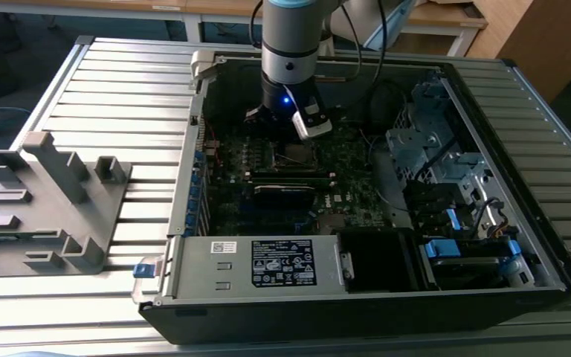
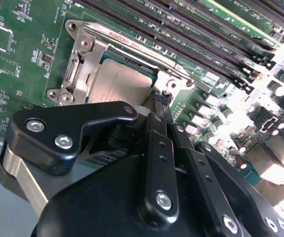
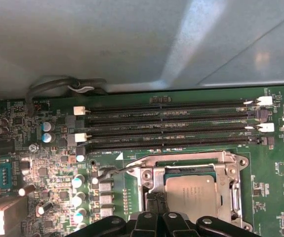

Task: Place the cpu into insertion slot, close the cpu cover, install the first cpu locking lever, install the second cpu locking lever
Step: 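Close the cpu cover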

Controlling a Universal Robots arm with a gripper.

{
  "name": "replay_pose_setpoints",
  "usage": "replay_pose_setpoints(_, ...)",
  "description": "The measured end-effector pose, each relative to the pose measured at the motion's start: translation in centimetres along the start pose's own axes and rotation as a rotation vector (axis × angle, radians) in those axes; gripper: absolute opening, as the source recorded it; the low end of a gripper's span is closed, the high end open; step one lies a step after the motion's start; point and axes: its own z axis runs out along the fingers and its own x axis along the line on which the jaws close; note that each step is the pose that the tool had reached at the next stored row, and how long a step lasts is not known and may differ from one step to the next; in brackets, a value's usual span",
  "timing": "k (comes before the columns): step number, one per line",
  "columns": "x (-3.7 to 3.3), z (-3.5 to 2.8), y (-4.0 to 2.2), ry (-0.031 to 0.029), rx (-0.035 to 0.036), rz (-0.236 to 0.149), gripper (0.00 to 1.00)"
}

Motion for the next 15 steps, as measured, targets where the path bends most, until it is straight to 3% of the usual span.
replay_pose_setpoints(11, -0.01, 0.1, 0.01, -0.0004, -0.0006, 0.0, 0.1)
replay_pose_setpoints(15, -0.03, -0.25, 0.06, -0.0019, -0.0029, 0.0, 0.1)
